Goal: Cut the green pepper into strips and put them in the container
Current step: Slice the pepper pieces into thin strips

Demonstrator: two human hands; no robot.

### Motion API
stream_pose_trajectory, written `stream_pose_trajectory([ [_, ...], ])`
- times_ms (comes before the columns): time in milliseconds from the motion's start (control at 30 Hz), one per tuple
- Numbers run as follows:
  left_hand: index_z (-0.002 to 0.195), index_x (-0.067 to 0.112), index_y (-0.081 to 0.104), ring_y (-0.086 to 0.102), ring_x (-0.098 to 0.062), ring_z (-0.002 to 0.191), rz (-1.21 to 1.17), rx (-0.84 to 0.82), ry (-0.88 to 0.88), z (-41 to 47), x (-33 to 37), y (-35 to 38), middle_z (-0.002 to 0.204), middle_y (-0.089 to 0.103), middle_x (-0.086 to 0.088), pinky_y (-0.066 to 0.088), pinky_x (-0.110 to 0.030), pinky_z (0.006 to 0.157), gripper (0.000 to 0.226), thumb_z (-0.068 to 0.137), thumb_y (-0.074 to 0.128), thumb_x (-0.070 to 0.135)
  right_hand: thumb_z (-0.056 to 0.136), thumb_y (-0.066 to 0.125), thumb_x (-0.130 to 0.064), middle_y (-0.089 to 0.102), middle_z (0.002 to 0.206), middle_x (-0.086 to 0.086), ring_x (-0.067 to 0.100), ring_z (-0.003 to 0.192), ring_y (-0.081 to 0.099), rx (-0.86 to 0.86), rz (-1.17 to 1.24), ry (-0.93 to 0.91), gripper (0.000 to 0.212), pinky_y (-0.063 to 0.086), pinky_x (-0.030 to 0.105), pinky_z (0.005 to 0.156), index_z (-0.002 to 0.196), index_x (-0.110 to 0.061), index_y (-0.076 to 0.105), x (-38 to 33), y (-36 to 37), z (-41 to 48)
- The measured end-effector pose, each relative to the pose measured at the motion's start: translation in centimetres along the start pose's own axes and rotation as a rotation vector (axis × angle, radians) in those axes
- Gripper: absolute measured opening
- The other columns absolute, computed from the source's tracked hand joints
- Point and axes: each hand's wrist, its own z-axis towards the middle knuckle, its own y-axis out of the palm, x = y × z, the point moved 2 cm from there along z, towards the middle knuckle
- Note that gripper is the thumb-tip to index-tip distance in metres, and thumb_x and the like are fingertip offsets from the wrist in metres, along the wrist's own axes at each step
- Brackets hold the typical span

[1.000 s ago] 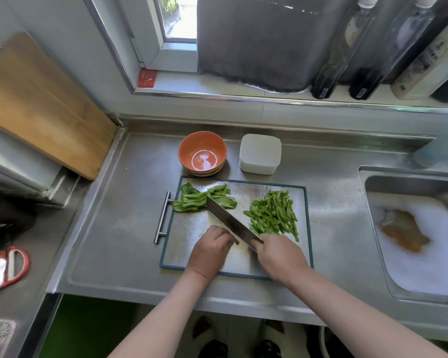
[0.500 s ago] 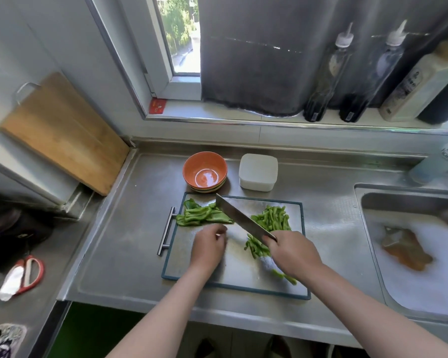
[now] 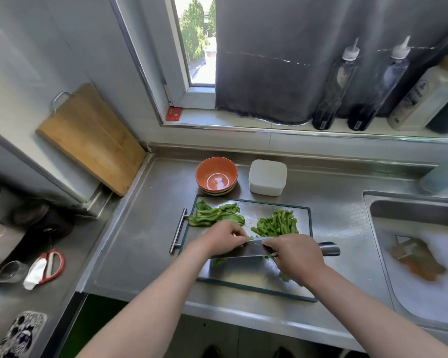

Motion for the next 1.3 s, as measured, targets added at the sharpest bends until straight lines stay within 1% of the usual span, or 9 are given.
stream_pose_trajectory([
  [200,0.118,0.027,0.071,0.059,-0.007,0.107,-0.088,0.007,0.003,2.2,1.4,1.4,0.128,0.063,0.008,0.041,-0.02,0.091,0.035,0.097,0.05,0.008,0.087,0.055,-0.025,0.046,0.069,-0.004,0.024,0.071,0.046,-0.035,-0.018,0.051,0.01,0.02,0.031,0.048,0.084,-0.031,0.048,0.8,-0.4,-0.9],
  [333,0.108,0.021,0.073,0.063,-0.008,0.101,-0.267,0.455,-0.054,0.4,-0.8,-1.8,0.108,0.071,0.007,0.047,-0.022,0.091,0.032,0.098,0.047,0.004,0.086,0.054,-0.022,0.051,0.07,-0.006,0.026,0.074,0.052,-0.054,0.063,0.111,0.012,0.038,0.029,0.054,0.092,-0.03,0.062,0.8,-0.6,-1.2],
  [433,0.092,0.019,0.07,0.063,-0.014,0.089,-0.303,0.791,-0.145,-2.9,-4.2,-3.1,0.09,0.069,0.005,0.046,-0.024,0.078,0.032,0.093,0.045,-0.001,0.089,0.051,-0.021,0.072,0.091,-0.006,0.024,0.087,0.066,-0.085,0.248,0.203,0.03,0.052,0.03,0.072,0.106,-0.037,0.071,0.2,-0.3,-1.1],
  [567,0.085,0.03,0.068,0.064,-0.013,0.088,-0.167,0.574,-0.15,-5.1,-8.3,-0.5,0.09,0.069,0.009,0.049,-0.024,0.081,0.039,0.085,0.049,-0.005,0.097,0.047,-0.027,0.061,0.072,-0.006,0.021,0.071,0.056,-0.128,0.436,0.245,0.028,0.035,0.029,0.055,0.072,-0.028,0.058,-2.0,1.0,-0.5],
  [700,0.104,0.032,0.073,0.061,0.001,0.091,-0.02,0.305,-0.039,-6.0,-9.7,2.4,0.103,0.065,0.019,0.051,-0.02,0.088,0.03,0.087,0.063,0.01,0.098,0.044,-0.031,0.059,0.071,-0.005,0.018,0.068,0.054,-0.146,0.467,0.292,0.03,0.034,0.03,0.054,0.07,-0.024,0.052,-3.8,2.5,-0.4],
  [900,0.11,0.027,0.075,0.054,-0.005,0.107,0.169,0.392,0.182,-5.4,-10.0,4.3,0.111,0.066,0.013,0.048,-0.024,0.089,0.027,0.084,0.069,0.029,0.097,0.043,-0.034,0.058,0.069,-0.005,0.018,0.069,0.055,-0.174,0.452,0.302,0.032,0.036,0.031,0.055,0.067,-0.027,0.051,-5.3,3.9,-0.9],
  [1033,0.093,0.016,0.078,0.06,-0.017,0.094,0.242,0.517,0.331,-5.1,-10.4,5.4,0.098,0.068,0.003,0.057,-0.034,0.067,0.015,0.078,0.079,0.015,0.1,0.042,-0.033,0.055,0.069,-0.007,0.021,0.073,0.054,-0.167,0.44,0.29,0.034,0.033,0.03,0.053,0.066,-0.03,0.048,-5.7,4.5,-0.7],
  [1133,0.091,0.015,0.078,0.063,-0.02,0.081,0.28,0.607,0.446,-5.2,-10.4,6.0,0.089,0.067,0.0,0.055,-0.031,0.057,0.019,0.09,0.06,0.023,0.1,0.041,-0.03,0.055,0.071,-0.007,0.021,0.073,0.052,-0.168,0.4,0.258,0.032,0.031,0.03,0.053,0.069,-0.031,0.047,-5.9,4.7,-0.6],
  [1300,0.097,0.017,0.073,0.066,-0.027,0.081,0.328,0.616,0.514,-4.3,-10.7,6.4,0.091,0.069,-0.005,0.057,-0.036,0.054,0.019,0.081,0.078,0.009,0.101,0.04,-0.034,0.07,0.092,0.001,0.027,0.086,0.062,-0.083,0.25,0.185,0.022,0.044,0.035,0.065,0.106,-0.029,0.06,-6.7,5.0,-1.0],
])
